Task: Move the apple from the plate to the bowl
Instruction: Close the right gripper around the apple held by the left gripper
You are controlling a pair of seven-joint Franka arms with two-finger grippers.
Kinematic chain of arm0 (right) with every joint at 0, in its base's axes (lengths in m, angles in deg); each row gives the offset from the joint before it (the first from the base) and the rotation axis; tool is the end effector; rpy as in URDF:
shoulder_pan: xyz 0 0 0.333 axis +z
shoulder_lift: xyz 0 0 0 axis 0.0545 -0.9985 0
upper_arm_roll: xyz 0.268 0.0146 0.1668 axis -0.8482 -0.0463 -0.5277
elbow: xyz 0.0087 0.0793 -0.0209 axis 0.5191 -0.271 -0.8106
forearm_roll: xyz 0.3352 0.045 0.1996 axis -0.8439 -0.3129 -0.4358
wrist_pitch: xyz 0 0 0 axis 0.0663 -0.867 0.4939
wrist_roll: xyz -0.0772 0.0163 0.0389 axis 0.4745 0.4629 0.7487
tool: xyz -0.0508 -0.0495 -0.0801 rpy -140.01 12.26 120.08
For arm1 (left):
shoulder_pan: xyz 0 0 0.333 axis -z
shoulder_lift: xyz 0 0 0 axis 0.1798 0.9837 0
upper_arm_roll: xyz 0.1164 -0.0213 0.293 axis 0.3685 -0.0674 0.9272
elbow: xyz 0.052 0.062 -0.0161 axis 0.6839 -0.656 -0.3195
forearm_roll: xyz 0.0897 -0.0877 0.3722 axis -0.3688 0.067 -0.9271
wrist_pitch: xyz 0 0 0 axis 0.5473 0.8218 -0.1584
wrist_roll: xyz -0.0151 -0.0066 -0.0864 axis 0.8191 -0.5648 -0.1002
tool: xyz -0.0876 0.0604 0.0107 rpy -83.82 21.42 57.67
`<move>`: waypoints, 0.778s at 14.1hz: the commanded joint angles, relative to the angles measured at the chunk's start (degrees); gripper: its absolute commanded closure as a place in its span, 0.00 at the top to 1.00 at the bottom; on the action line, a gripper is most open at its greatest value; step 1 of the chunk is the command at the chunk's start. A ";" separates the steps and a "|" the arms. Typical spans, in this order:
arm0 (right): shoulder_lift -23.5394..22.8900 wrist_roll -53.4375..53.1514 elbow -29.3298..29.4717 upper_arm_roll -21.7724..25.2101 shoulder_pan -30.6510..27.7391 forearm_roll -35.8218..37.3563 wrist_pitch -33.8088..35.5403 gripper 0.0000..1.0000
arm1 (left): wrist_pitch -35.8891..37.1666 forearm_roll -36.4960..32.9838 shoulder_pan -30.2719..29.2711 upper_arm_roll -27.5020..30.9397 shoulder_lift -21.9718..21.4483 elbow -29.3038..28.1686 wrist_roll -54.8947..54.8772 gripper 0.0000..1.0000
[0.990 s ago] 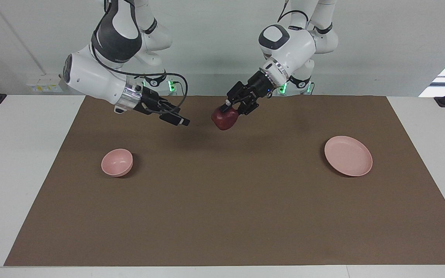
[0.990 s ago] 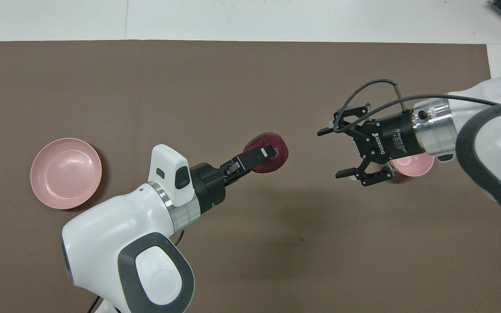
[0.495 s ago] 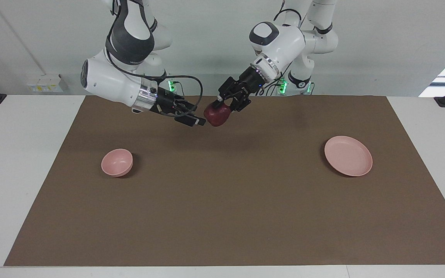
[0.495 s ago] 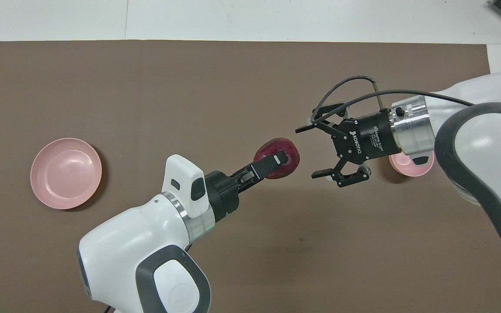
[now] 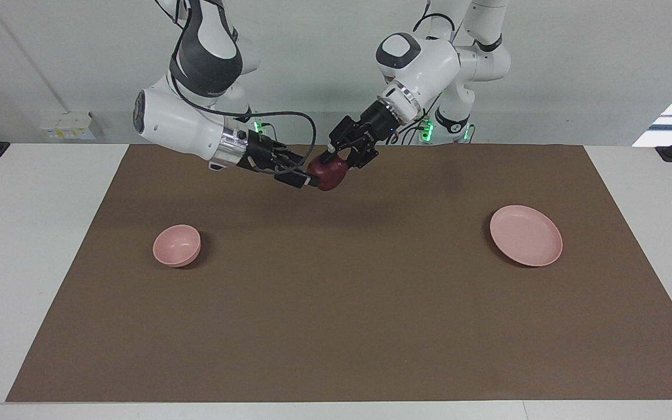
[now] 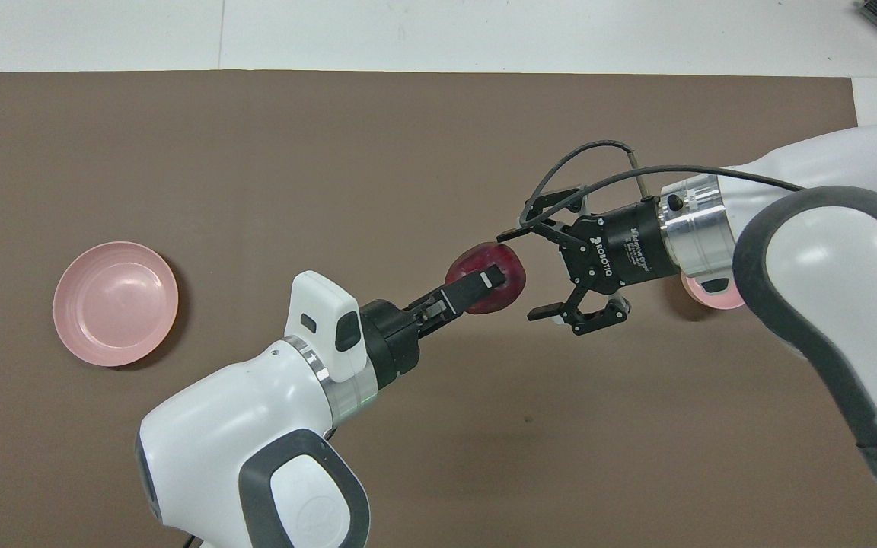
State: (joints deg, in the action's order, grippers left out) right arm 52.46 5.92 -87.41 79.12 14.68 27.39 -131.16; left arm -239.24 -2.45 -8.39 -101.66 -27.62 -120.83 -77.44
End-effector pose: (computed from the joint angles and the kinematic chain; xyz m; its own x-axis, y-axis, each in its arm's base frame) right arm 0.5626 0.1871 0.5072 0.4429 -0.4947 -0.7477 -0.8842 -0.3790 -0.2730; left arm 0.4237 -0.3644 0.5083 0.8939 0.4433 0.0672 0.1653 -0.4652 0.8696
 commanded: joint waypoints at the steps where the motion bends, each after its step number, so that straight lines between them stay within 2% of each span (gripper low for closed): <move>1: -0.55 -1.30 0.52 -0.28 0.74 -1.43 -1.03 1.00 | -1.33 1.01 0.23 -0.36 0.61 1.24 -0.10 0.00; 11: -1.43 -1.21 0.61 -0.36 1.71 -1.43 -3.05 1.00 | -1.07 1.01 0.23 -0.36 0.61 1.15 -0.19 0.00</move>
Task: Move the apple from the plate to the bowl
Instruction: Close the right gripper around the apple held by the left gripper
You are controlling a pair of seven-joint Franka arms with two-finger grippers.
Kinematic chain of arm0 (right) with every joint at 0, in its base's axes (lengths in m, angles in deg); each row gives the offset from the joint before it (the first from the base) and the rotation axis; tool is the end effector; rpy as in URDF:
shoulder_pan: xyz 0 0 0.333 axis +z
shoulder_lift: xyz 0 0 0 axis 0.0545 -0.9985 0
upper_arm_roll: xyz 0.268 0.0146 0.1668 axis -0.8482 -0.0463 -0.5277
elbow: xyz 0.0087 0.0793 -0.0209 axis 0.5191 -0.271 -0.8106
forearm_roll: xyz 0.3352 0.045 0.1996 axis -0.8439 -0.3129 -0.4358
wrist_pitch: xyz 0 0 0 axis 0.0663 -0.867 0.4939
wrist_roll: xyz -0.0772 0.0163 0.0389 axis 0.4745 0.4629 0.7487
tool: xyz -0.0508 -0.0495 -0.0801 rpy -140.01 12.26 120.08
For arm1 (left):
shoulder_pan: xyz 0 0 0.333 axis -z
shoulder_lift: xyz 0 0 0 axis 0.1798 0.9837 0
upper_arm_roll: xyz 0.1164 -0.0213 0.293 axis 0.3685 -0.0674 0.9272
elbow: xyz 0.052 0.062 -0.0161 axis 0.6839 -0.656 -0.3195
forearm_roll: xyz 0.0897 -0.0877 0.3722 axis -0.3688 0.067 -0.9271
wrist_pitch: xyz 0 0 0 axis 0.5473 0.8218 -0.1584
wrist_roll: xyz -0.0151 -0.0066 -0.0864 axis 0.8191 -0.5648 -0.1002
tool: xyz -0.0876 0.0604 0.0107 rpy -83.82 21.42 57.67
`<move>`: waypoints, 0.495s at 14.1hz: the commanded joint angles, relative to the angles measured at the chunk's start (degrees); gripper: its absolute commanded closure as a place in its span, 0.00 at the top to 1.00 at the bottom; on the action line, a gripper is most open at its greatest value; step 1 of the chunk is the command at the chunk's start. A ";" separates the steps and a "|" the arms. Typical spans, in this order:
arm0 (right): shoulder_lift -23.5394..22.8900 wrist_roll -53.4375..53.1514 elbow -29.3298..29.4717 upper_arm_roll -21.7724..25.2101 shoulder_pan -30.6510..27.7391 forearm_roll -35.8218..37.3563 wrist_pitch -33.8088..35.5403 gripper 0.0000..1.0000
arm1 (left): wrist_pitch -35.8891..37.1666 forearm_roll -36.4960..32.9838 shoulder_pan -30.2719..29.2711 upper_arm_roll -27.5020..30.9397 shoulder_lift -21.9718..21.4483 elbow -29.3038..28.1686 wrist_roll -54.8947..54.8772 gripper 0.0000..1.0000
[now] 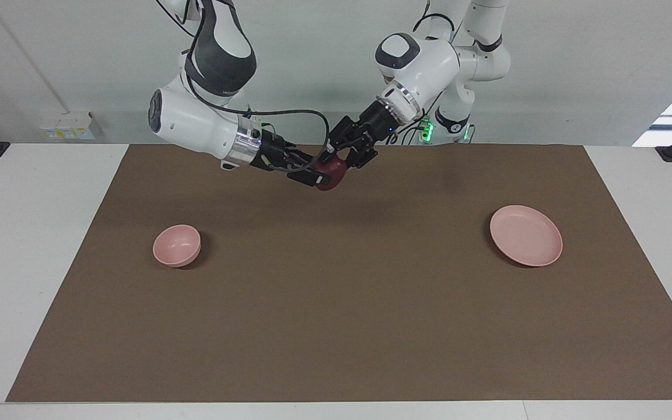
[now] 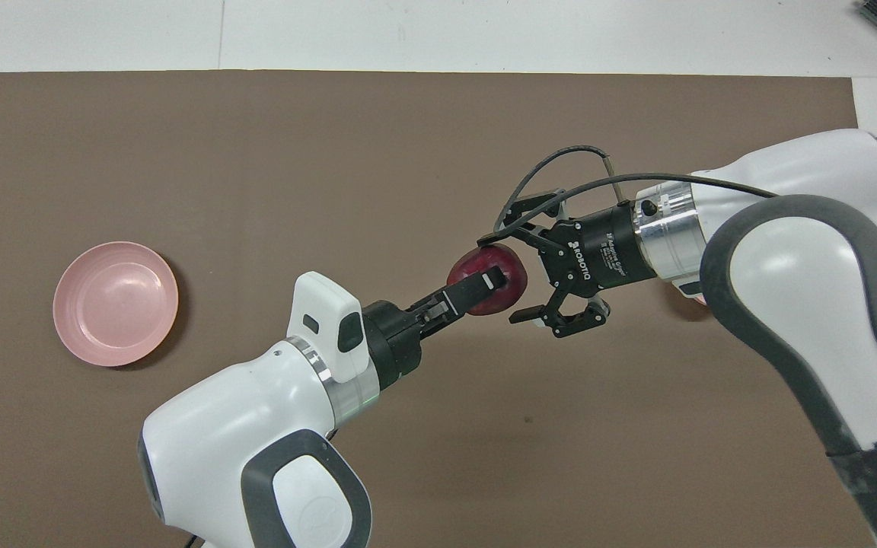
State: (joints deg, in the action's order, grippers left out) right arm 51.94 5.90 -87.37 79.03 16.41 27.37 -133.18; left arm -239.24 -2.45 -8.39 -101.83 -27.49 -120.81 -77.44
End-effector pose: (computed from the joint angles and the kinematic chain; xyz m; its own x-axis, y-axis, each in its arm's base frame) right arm 0.5621 0.2032 0.5033 0.4554 -0.4983 -0.7378 -0.8787 -0.3849 -0.2823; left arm 0.4231 -0.3658 0.5074 0.8953 0.4406 0.0654 0.1657 -0.4658 0.8692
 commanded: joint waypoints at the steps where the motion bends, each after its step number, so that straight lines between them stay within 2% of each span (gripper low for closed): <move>1: -0.91 -1.20 0.57 -0.19 -0.02 -1.41 -1.03 1.00 | -1.07 1.10 0.23 -0.19 0.48 1.14 -0.19 0.00; 4: -0.91 -1.11 0.57 -0.28 0.07 -1.32 -1.20 1.00 | -1.07 1.10 0.23 -0.19 0.48 1.14 -0.19 0.00; 5: -0.91 -0.76 0.57 -0.28 0.07 -1.41 -1.20 0.97 | -1.07 1.10 0.23 -0.19 0.48 1.14 -0.19 0.00; 6: -0.91 -0.59 0.57 -0.28 0.07 -1.41 -1.20 0.77 | -1.07 1.10 0.14 -0.19 0.48 1.14 -0.28 0.00; 7: -0.91 -0.50 0.57 -0.28 0.33 -1.41 -1.20 0.50 | -1.07 1.10 0.14 -0.19 0.48 1.14 -0.28 0.00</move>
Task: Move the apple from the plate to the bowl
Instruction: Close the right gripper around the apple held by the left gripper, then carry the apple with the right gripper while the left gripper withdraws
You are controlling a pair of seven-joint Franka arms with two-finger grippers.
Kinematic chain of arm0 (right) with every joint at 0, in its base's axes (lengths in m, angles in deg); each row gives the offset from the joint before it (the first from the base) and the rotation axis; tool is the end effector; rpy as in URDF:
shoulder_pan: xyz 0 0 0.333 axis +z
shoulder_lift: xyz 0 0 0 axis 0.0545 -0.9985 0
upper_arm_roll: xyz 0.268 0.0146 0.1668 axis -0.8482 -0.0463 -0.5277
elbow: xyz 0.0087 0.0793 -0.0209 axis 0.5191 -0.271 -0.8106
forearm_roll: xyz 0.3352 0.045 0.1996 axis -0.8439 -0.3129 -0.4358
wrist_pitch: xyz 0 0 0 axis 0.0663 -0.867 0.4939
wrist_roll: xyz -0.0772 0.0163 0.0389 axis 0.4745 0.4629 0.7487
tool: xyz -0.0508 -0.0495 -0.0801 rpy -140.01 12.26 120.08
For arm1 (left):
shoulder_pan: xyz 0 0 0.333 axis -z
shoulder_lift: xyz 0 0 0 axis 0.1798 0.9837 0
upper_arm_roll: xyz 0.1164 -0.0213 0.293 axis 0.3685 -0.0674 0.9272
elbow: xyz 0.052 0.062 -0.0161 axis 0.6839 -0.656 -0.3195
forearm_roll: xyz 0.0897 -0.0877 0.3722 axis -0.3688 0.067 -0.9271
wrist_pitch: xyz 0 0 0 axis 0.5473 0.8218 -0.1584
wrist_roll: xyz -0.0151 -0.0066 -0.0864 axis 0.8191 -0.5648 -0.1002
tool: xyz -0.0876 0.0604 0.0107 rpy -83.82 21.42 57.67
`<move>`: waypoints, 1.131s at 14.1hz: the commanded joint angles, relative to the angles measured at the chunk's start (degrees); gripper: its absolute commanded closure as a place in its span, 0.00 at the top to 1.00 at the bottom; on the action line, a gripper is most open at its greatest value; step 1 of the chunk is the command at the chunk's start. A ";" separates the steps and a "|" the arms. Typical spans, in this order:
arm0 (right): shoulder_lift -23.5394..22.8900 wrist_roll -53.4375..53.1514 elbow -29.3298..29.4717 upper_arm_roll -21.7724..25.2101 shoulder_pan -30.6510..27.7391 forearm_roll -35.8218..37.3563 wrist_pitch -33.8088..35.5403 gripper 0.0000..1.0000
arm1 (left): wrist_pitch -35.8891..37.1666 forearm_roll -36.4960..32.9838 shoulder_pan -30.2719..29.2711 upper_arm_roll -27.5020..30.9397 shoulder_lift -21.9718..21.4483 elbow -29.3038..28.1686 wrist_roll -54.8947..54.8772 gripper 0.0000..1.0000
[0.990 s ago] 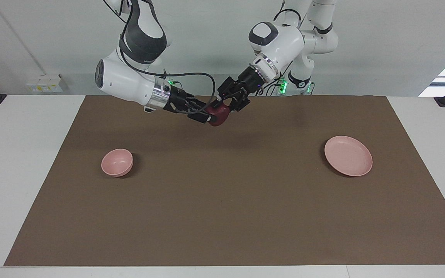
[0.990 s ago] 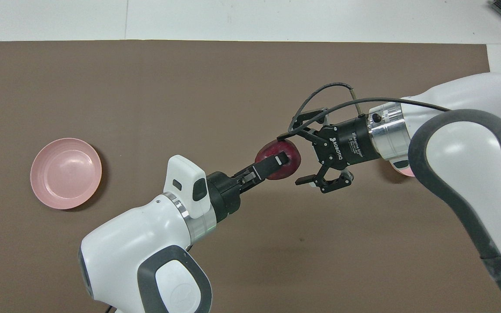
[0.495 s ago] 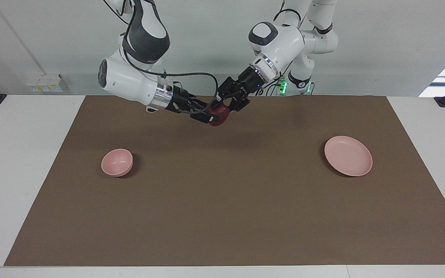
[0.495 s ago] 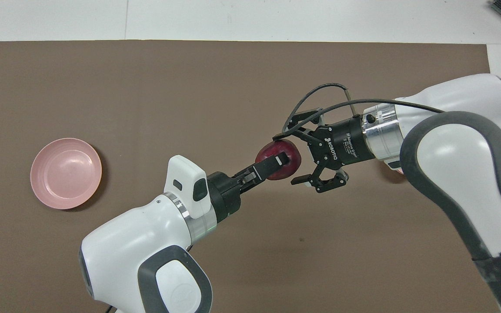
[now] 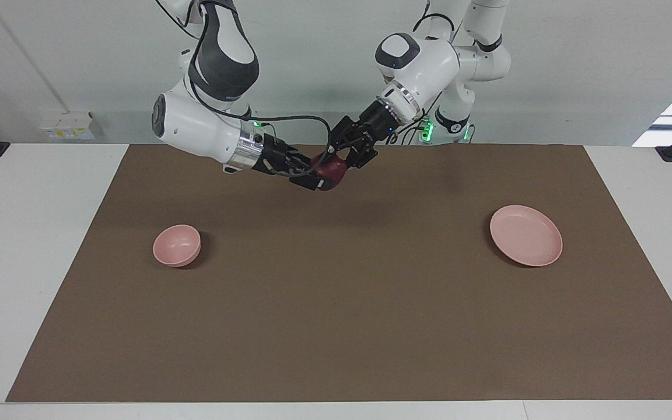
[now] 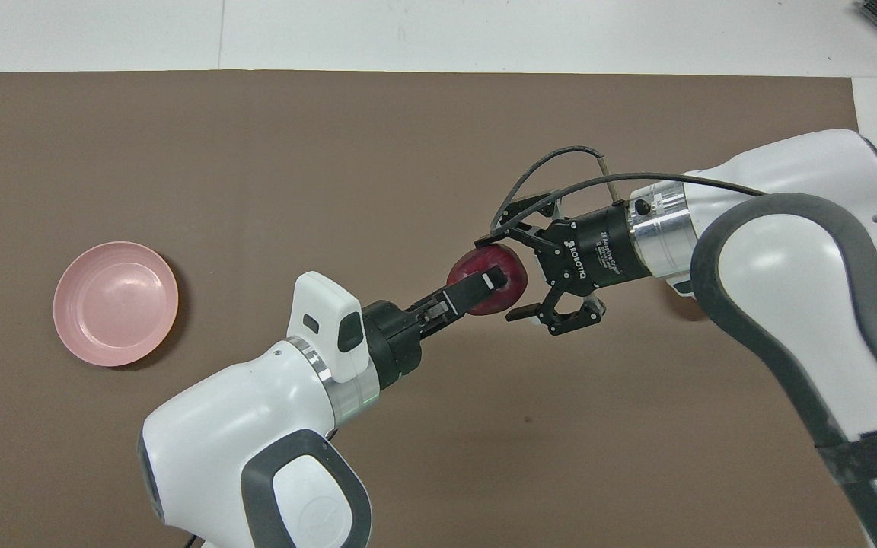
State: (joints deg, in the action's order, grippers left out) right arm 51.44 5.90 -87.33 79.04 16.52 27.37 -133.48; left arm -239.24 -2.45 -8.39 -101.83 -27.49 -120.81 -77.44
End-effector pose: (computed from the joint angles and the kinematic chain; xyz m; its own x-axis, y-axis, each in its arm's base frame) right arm 0.5639 0.2043 0.4985 0.4511 -0.5019 -0.7380 -0.8807 -0.3840 -0.2773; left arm 0.4231 -0.3658 0.5074 0.8953 0.4406 0.0654 0.1657 -0.4658 0.8692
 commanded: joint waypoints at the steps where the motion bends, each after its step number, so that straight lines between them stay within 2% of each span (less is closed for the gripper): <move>1: -0.41 -0.58 0.62 -0.28 0.31 -1.67 -0.73 0.15 | -1.07 1.10 0.14 -0.19 0.48 1.13 -0.28 0.00; 2: -0.41 -0.93 0.53 -0.19 0.31 -3.15 -0.38 0.00 | -1.07 1.10 0.14 -0.19 0.48 1.04 -0.28 0.00; 5: -0.50 -0.94 0.79 -0.19 -0.74 -3.26 0.59 0.00 | -0.72 1.01 0.14 -0.10 0.48 0.95 -0.45 0.00; 7: -0.76 -0.59 1.67 -0.19 -1.10 -3.26 1.73 0.00 | -0.81 1.01 0.05 -0.10 0.48 0.95 -0.45 0.06; 8: -1.02 -0.50 2.02 -0.19 -1.53 -3.17 2.17 0.00 | -0.81 1.01 0.05 -0.10 0.48 0.95 -0.54 0.20; 11: -1.46 1.16 3.08 -0.19 -3.03 -2.91 3.58 0.00 | -1.33 0.31 -0.82 0.07 0.48 0.95 -1.42 1.00; 16: -1.02 3.89 3.69 0.34 -4.34 -0.54 5.77 0.00 | -0.99 -0.13 -0.57 2.08 0.66 0.78 -1.68 1.00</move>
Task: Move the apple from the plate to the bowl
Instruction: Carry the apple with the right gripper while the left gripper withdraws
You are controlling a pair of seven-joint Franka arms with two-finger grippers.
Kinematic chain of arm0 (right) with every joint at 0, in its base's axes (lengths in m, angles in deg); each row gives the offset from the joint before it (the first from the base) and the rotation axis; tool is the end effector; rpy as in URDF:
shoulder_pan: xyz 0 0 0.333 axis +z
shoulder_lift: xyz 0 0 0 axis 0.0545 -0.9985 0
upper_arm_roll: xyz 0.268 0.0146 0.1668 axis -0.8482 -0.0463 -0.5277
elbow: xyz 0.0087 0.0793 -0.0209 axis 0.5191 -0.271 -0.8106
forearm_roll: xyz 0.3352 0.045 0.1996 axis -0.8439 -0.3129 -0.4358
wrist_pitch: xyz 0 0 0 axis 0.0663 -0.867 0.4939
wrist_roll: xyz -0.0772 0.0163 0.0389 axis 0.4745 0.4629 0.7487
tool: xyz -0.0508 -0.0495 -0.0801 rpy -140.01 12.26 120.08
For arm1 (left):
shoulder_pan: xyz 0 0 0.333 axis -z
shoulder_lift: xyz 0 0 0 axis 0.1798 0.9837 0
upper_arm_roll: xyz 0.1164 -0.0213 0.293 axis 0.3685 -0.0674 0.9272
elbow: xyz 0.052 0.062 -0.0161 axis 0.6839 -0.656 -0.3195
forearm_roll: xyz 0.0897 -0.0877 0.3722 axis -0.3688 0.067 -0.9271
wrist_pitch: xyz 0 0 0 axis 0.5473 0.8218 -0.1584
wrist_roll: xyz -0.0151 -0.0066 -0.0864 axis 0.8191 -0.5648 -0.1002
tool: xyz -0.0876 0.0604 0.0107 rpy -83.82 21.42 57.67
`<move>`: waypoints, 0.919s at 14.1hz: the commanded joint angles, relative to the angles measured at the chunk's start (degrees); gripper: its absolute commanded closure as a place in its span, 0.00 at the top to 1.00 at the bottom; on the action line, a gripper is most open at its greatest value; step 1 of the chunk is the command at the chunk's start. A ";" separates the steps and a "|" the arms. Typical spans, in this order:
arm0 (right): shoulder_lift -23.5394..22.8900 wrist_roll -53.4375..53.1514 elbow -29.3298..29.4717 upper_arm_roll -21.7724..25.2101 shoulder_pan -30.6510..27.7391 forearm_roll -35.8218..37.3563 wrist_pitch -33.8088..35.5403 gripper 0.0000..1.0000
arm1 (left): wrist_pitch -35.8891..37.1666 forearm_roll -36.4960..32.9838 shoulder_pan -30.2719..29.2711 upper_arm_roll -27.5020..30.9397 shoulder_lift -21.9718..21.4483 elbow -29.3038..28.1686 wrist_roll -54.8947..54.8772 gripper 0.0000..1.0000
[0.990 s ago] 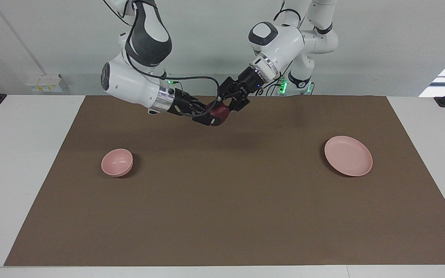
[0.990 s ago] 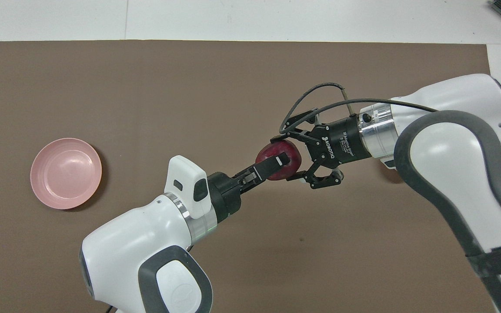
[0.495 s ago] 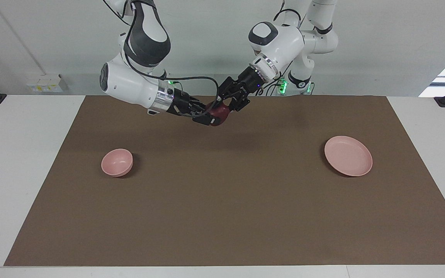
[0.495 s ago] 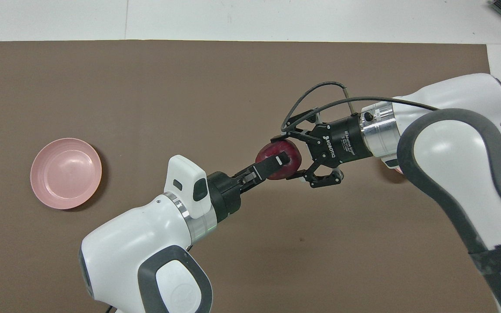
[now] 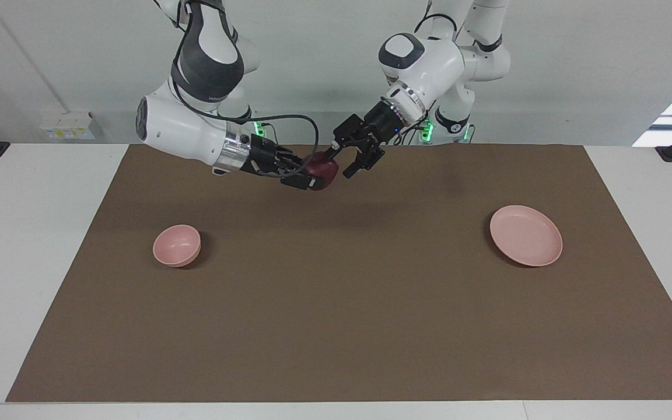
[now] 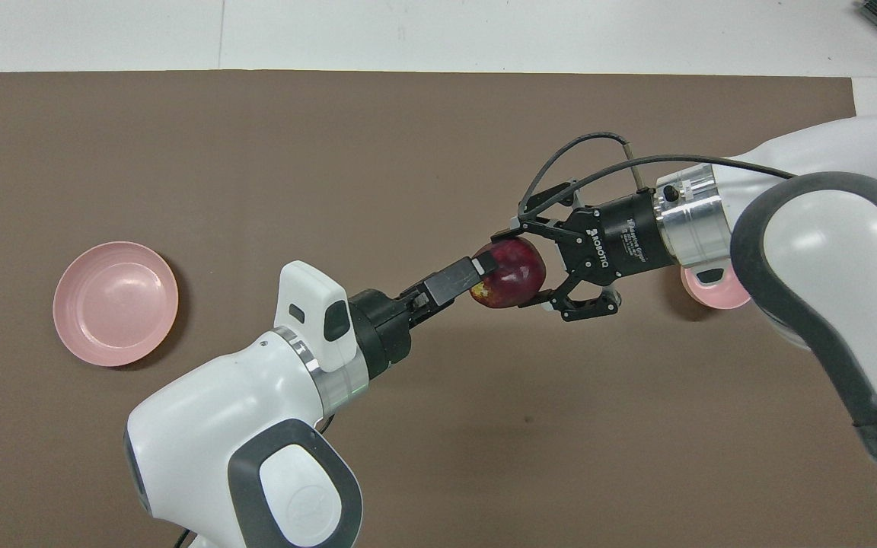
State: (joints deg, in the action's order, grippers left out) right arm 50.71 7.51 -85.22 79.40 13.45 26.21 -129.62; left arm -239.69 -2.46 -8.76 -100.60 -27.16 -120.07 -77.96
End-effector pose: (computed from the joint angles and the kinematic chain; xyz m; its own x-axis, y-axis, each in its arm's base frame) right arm 0.5744 0.1779 0.5077 0.4531 -0.4738 -0.7551 -0.8794 -0.3762 -0.2917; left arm 0.4356 -0.3542 0.5123 0.8810 0.4671 0.0754 0.1670 -0.4561 0.8741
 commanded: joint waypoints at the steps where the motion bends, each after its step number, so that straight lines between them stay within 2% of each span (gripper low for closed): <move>1: 0.06 3.85 1.76 -0.02 -2.07 2.80 2.00 0.00 | -0.10 -0.82 0.25 1.91 0.33 -0.39 -1.52 1.00; 4: 0.41 7.99 3.08 0.24 -2.69 9.75 1.92 0.00 | 1.83 -4.85 0.51 3.93 -0.11 -2.32 -1.61 1.00; 7: 0.59 15.18 3.61 0.24 -4.27 17.91 0.95 0.00 | 9.54 -13.27 0.51 8.23 -0.64 -4.17 -1.52 1.00; 10: 0.50 23.44 3.09 0.15 -4.27 29.77 -0.88 0.00 | 21.13 -26.17 0.51 14.47 -0.81 -4.44 -1.26 1.00; 13: -0.90 35.46 2.04 0.15 -6.28 37.26 -2.64 0.00 | 34.49 -43.12 0.51 21.85 -0.90 -4.00 -0.99 1.00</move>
State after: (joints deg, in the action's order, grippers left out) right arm 50.58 34.96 -82.23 79.88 8.88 59.75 -130.41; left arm -212.29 -36.84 -8.60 -83.03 -26.75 -123.45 -79.06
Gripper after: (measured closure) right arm 0.207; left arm 0.000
